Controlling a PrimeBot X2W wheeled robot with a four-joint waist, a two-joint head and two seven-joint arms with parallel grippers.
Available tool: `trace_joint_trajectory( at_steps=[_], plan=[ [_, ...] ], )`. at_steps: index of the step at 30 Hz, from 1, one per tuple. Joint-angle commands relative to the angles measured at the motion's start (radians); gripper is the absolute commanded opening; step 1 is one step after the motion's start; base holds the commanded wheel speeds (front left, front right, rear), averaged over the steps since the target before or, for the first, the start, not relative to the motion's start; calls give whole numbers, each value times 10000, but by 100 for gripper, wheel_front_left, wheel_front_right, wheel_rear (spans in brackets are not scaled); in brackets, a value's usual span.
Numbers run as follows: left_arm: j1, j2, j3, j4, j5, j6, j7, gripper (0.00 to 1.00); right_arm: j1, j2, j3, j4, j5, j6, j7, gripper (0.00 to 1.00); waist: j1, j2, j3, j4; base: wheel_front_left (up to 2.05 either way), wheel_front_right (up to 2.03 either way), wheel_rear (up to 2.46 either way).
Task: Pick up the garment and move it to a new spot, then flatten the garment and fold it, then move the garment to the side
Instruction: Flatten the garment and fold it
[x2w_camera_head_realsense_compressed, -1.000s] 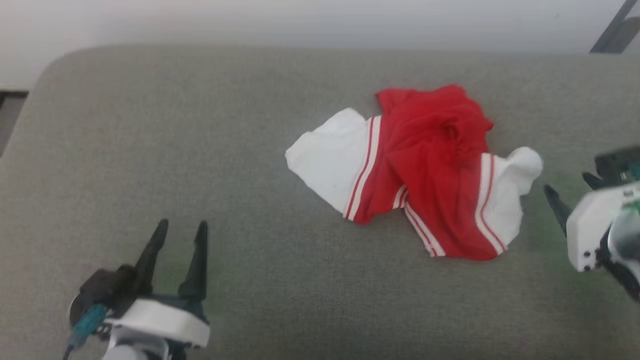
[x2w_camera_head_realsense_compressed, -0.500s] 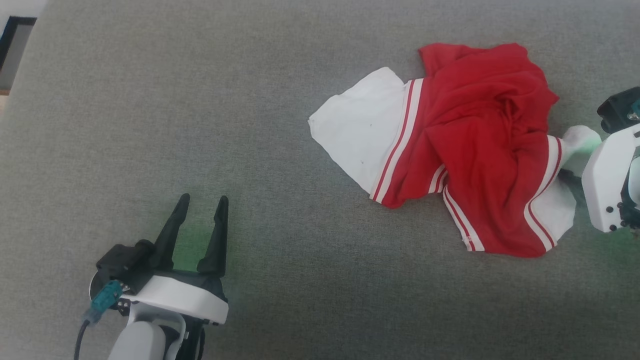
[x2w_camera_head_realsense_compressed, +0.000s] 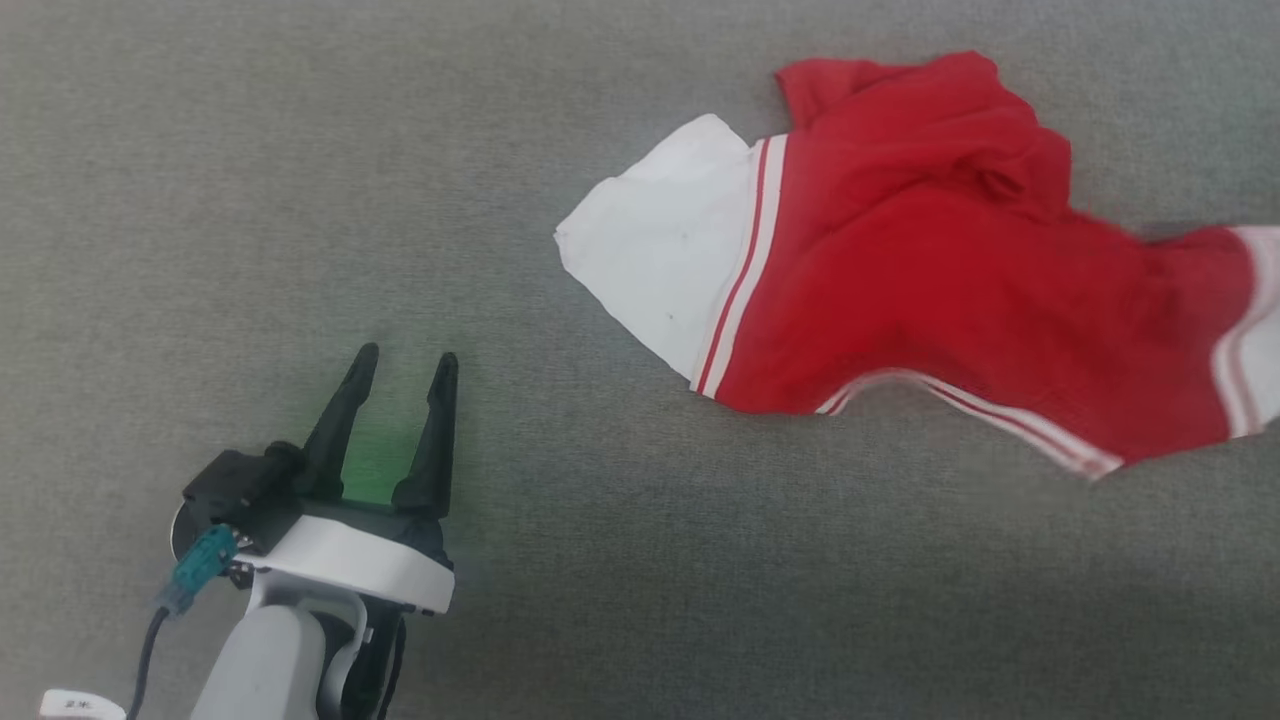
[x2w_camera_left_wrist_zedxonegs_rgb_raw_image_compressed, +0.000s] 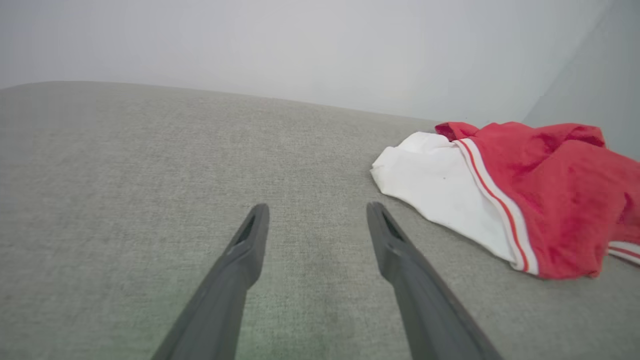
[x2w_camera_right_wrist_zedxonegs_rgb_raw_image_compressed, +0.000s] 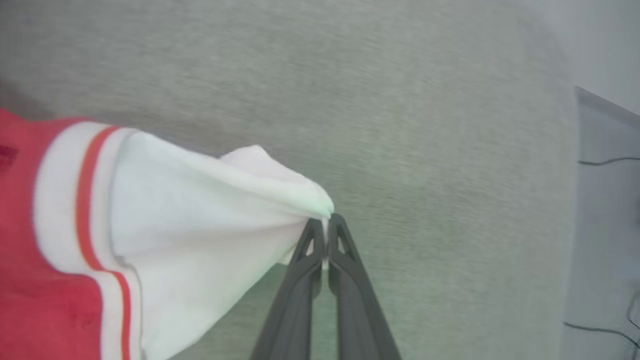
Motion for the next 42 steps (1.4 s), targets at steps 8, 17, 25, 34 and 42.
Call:
trace_joint_trajectory(
  at_steps=[8, 17, 25, 34, 42],
  plan=[
    [-326, 312, -236, 104, -138, -20, -47, 100, 159, 366, -1077, 729, -988, -13, -993, 0, 0, 0, 185, -256, 0, 0, 0],
    [-625, 1214, -881, -38, -227, -20, -47, 100, 264, 1081, -1358, 1101, -1600, -13, -2761, 100, 0, 0, -296, -570, 0, 0, 0],
    [-2275, 4159, -4632, -206, -1239, -21, 547, 100, 1403, 1800, -1819, 3, -1504, -13, -5388, 100, 0, 0, -880, -1172, 0, 0, 0],
    [-6151, 6888, -10322, -1581, -3969, -19, 4255, 100, 2085, 3348, -1493, -1345, -835, -13, -6734, 100, 0, 0, -874, -2407, 0, 0, 0],
    [-8240, 6926, -11724, -1060, -4710, -19, 5453, 100, 2164, 3818, -1014, -1844, -869, -13, -6902, 100, 0, 0, -241, -3462, 0, 0, 0]
  ],
)
